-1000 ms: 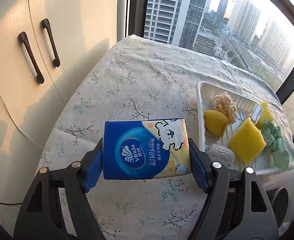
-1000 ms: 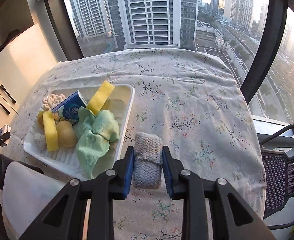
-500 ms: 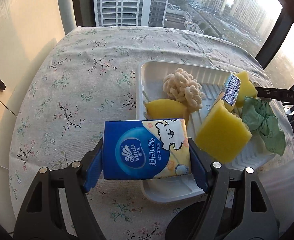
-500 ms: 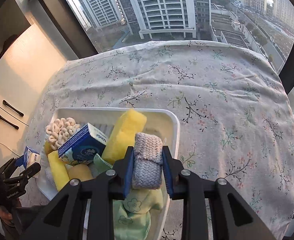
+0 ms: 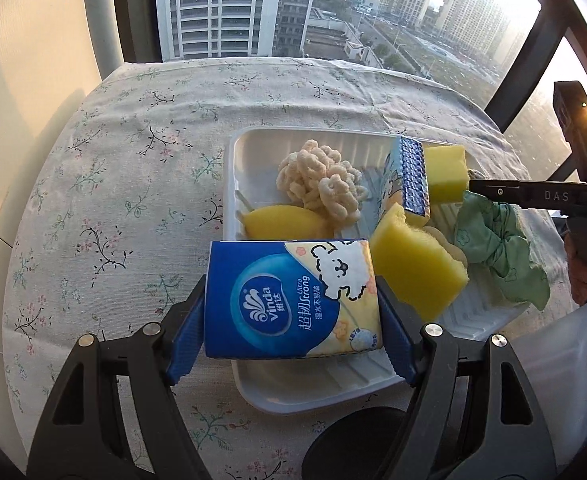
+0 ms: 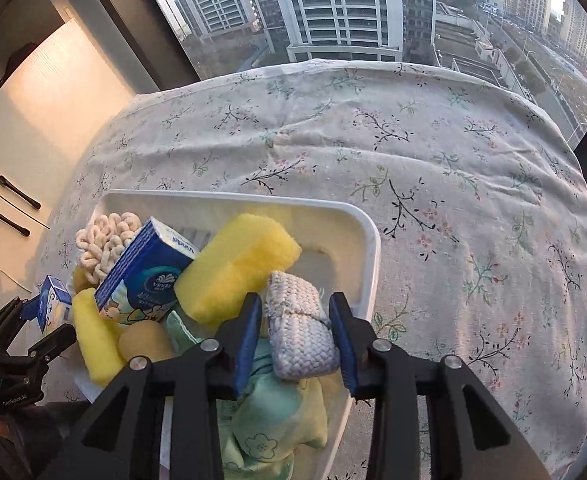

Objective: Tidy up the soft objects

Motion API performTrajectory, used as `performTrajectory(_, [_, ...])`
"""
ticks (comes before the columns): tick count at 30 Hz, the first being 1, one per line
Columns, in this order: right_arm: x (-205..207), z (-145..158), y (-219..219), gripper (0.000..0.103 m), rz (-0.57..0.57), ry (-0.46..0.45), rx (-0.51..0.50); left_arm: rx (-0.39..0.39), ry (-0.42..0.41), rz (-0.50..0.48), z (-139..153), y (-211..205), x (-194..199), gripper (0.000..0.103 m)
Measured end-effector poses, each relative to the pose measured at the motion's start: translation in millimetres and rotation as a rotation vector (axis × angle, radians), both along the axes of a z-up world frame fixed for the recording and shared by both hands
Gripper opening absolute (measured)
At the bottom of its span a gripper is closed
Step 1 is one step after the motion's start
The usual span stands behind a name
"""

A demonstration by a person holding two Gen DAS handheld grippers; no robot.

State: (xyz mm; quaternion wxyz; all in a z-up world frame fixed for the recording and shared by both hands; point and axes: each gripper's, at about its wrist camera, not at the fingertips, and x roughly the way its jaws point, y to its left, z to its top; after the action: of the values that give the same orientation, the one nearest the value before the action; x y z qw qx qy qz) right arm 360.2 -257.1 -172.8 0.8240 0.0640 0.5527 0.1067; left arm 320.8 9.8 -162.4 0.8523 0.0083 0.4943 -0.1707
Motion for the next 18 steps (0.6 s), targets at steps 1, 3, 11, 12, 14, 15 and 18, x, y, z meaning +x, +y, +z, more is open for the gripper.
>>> performTrajectory(1, [-1.4, 2.8, 0.1, 0.057, -0.001, 0.002, 0.017, -0.010, -0.009, 0.003, 2.9, -0.2, -0.5, 0.074])
performTrajectory(3, [-5.5, 11.3, 0.3, 0.066, -0.007, -0.024, 0.033, -0.023, -0.026, 0.015, 9.4, -0.6, -0.9, 0.074])
performTrajectory(11, [-28.0, 43.4, -4.3, 0.069, -0.012, -0.084, 0.043, -0.063, -0.067, 0.061, 35.2, 2.4, -2.4, 0.074])
performTrajectory(12, [-32.1, 47.1, -6.8, 0.069, -0.018, -0.092, 0.043, -0.065, -0.075, 0.074, 38.6, 4.6, -3.4, 0.074])
performTrajectory(14, [-41.0, 53.7, -13.7, 0.069, -0.036, -0.112, 0.041, -0.064, -0.101, 0.118, 45.6, 12.3, -6.8, 0.074])
performTrajectory(15, [-44.9, 55.9, -17.6, 0.069, -0.048, -0.120, 0.036, -0.070, -0.114, 0.141, 48.9, 18.2, -8.1, 0.074])
performTrajectory(18, [-58.8, 58.0, -34.2, 0.070, -0.093, -0.123, 0.027, -0.094, -0.120, 0.197, 52.4, 36.6, -13.3, 0.074])
